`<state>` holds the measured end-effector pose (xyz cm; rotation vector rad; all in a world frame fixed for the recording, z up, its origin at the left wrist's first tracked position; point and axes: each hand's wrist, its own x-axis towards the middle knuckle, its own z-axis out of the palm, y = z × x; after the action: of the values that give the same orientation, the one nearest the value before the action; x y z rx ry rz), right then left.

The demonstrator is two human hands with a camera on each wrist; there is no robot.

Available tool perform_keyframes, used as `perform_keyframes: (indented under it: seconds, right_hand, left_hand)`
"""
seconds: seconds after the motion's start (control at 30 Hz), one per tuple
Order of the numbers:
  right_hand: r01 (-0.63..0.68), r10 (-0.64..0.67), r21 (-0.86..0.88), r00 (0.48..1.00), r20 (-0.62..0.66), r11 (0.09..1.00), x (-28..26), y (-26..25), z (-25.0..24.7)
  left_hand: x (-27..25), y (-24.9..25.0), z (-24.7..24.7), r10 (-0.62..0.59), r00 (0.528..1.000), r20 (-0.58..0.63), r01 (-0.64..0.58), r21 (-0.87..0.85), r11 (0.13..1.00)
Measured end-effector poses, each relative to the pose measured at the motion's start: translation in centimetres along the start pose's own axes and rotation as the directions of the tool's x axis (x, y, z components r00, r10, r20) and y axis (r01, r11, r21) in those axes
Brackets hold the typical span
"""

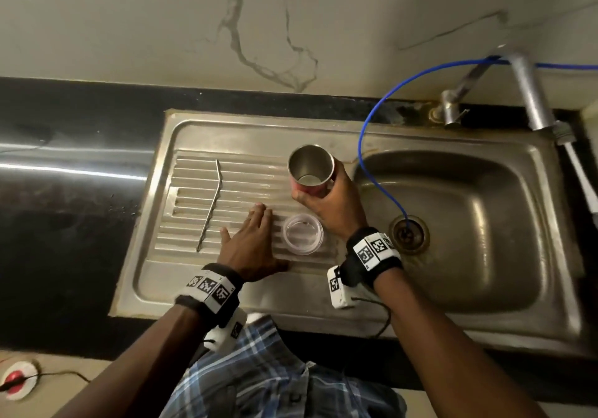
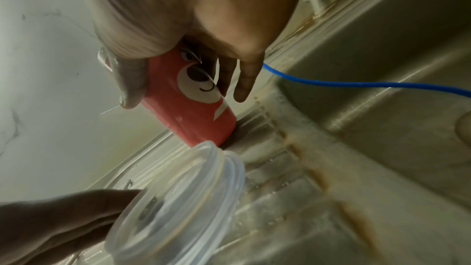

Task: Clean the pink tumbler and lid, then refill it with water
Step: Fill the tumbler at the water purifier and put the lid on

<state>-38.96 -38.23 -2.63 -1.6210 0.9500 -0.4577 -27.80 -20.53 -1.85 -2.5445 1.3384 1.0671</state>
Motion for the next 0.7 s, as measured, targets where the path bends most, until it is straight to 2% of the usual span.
perform_keyframes:
  seconds: [0.17, 0.3, 0.4, 0.47, 0.5, 0.57, 0.63, 0.7]
  right_hand:
    - [0.020, -0.006, 0.107, 0.991, -0.131, 0.994, -3.9, -3.3, -3.2]
    - [0.092, -0.034, 0.246, 0.972, -0.231, 0.965, -7.3, -7.0, -8.1]
    - [0.198, -0.112, 0.235, 0.936, -0.333, 0.952, -9.0, -10.8, -12.2]
    - [0.282, -0.185, 0.215, 0.906, -0.382, 0.935, -9.8, -13.5, -14.9]
    - [0.319, -0.220, 0.199, 0.889, -0.402, 0.926, -10.1, -14.7, -16.1]
    - [0.394, -0.303, 0.139, 0.850, -0.431, 0.909, -10.8, -17.2, -18.7]
    - [0.454, -0.373, 0.067, 0.800, -0.470, 0.889, -11.6, -19.6, -21.3]
    - [0.487, -0.433, -0.022, 0.753, -0.496, 0.873, -12.3, -21.8, -24.0]
  left_hand:
    - [0.3, -1.0, 0.1, 0.028, 0.999, -0.025, -0.030, -0.080, 0.996]
    - [1.1, -1.3, -1.4, 0.024, 0.993, -0.113, -0.057, -0.298, 0.953]
    - [0.9, 1.0, -4.2, 0.068, 0.977, -0.204, -0.132, -0.317, 0.939]
    - [0.3, 3.9, -7.2, 0.139, 0.941, -0.309, -0.237, -0.303, 0.923]
    - [-0.3, 5.8, -8.9, 0.191, 0.909, -0.370, -0.305, -0.279, 0.911]
    - [-1.7, 10.0, -12.8, 0.315, 0.801, -0.510, -0.467, -0.201, 0.861]
    - [-4.0, 14.4, -17.0, 0.432, 0.643, -0.633, -0.628, -0.112, 0.771]
    - [-7.1, 18.8, -21.5, 0.515, 0.461, -0.723, -0.755, -0.014, 0.656]
